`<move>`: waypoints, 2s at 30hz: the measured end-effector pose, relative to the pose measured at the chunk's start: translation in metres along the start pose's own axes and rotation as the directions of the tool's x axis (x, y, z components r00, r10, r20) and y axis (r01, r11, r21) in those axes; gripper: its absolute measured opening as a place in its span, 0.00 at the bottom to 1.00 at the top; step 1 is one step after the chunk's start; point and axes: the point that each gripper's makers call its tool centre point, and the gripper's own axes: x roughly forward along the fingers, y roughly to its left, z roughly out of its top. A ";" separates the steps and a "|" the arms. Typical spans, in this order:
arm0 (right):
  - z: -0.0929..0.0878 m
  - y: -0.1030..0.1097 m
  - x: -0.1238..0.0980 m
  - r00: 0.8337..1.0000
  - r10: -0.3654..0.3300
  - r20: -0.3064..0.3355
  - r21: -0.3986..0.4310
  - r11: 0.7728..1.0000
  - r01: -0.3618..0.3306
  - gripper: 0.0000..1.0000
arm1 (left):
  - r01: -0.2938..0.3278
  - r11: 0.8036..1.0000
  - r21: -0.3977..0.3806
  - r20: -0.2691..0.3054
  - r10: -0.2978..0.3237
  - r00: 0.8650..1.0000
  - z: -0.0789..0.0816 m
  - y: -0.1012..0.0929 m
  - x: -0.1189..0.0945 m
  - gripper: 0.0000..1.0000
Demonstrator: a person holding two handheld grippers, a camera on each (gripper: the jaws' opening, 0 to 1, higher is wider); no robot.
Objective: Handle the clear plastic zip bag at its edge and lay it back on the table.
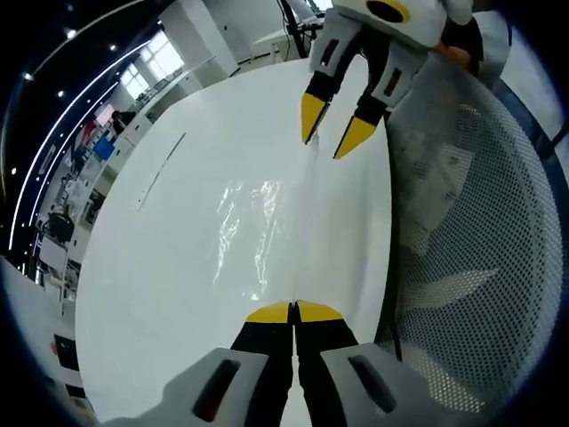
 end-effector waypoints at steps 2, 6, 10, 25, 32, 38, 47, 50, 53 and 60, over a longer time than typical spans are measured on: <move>0.003 0.001 0.002 1.000 0.001 0.000 -0.003 1.000 -0.001 0.12 | 0.003 1.000 0.005 -0.001 -0.003 1.000 0.000 -0.003 0.000 0.00; 0.005 0.002 0.003 1.000 0.006 -0.003 -0.003 1.000 -0.006 0.01 | 0.006 1.000 0.006 -0.011 -0.006 1.000 -0.003 -0.004 -0.002 0.00; 0.005 0.006 0.003 1.000 0.017 0.006 -0.009 1.000 -0.016 0.00 | 0.007 1.000 -0.007 -0.012 -0.008 1.000 -0.005 -0.002 -0.002 0.00; -0.002 0.012 0.001 1.000 0.027 -0.016 -0.042 0.999 -0.028 0.00 | 0.011 1.000 -0.020 -0.035 -0.012 0.999 -0.013 -0.006 0.002 0.00; 0.005 0.015 -0.005 0.998 0.057 0.037 0.028 0.998 -0.058 0.08 | 0.010 1.000 0.017 -0.050 -0.009 0.999 -0.016 -0.009 0.003 0.00; 0.029 -0.003 -0.016 0.991 0.023 0.135 0.098 0.995 -0.036 0.11 | 0.014 1.000 0.027 -0.049 -0.013 0.999 -0.015 -0.014 0.002 0.00; 0.038 0.003 0.001 0.993 0.061 0.104 0.020 0.998 -0.063 0.11 | 0.012 0.999 0.031 -0.042 -0.011 0.999 -0.012 -0.013 0.001 0.00; 0.039 0.008 0.008 0.993 0.079 0.091 0.004 0.997 -0.079 0.11 | 0.013 0.999 0.032 -0.038 -0.011 0.999 -0.010 -0.014 -0.001 0.00; 0.039 0.011 0.013 0.993 0.091 0.080 0.000 0.996 -0.091 0.11 | 0.014 0.999 0.038 -0.034 -0.013 0.999 -0.009 -0.014 -0.001 0.00; 0.035 0.018 0.022 0.992 0.117 0.050 -0.017 0.993 -0.116 0.10 | 0.014 0.999 0.053 -0.020 -0.012 1.000 -0.004 -0.013 -0.002 0.00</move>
